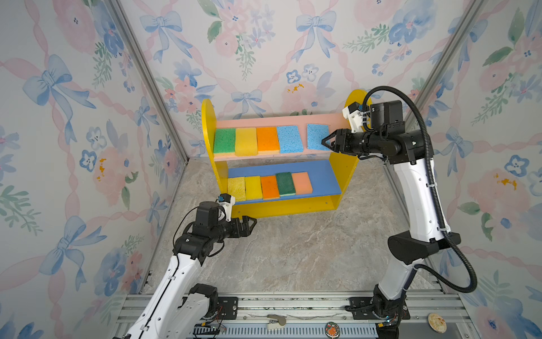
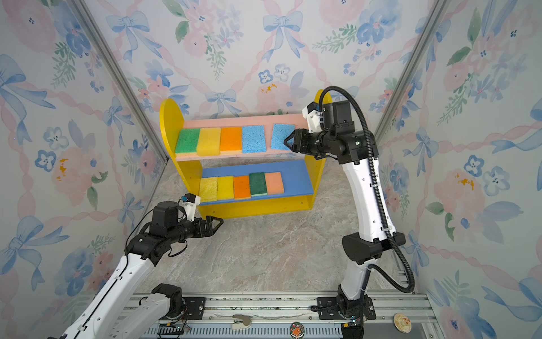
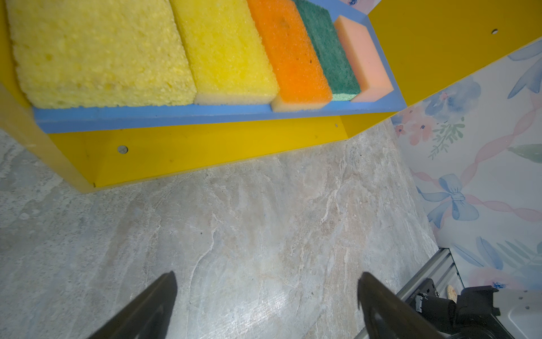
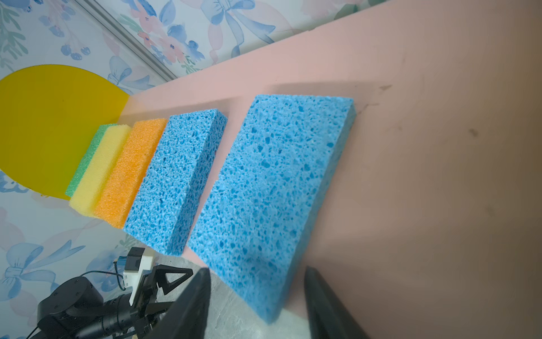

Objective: Place and organize the cleaning sponges onto the shelf
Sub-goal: 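Set the blue sponge on the pink shelf beside the other blue sponge and release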

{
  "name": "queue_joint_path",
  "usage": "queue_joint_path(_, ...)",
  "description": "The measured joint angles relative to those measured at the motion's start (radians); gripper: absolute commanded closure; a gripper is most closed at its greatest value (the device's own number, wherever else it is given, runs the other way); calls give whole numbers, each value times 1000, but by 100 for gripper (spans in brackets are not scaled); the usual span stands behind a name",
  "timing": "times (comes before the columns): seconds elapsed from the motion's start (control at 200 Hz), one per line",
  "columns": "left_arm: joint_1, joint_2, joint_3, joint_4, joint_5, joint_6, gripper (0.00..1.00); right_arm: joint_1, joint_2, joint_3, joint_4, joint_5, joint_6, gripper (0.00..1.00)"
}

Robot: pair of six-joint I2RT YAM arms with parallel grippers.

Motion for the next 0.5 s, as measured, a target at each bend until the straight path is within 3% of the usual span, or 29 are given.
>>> queue_joint_path(0.285, 0, 0, -5, 0, 1, 0, 2, 1, 29, 14, 32, 32, 0, 45)
queue_joint_path(0.5, 0, 0, -5, 0, 5, 0, 2, 18, 73, 45, 71, 36, -3, 50)
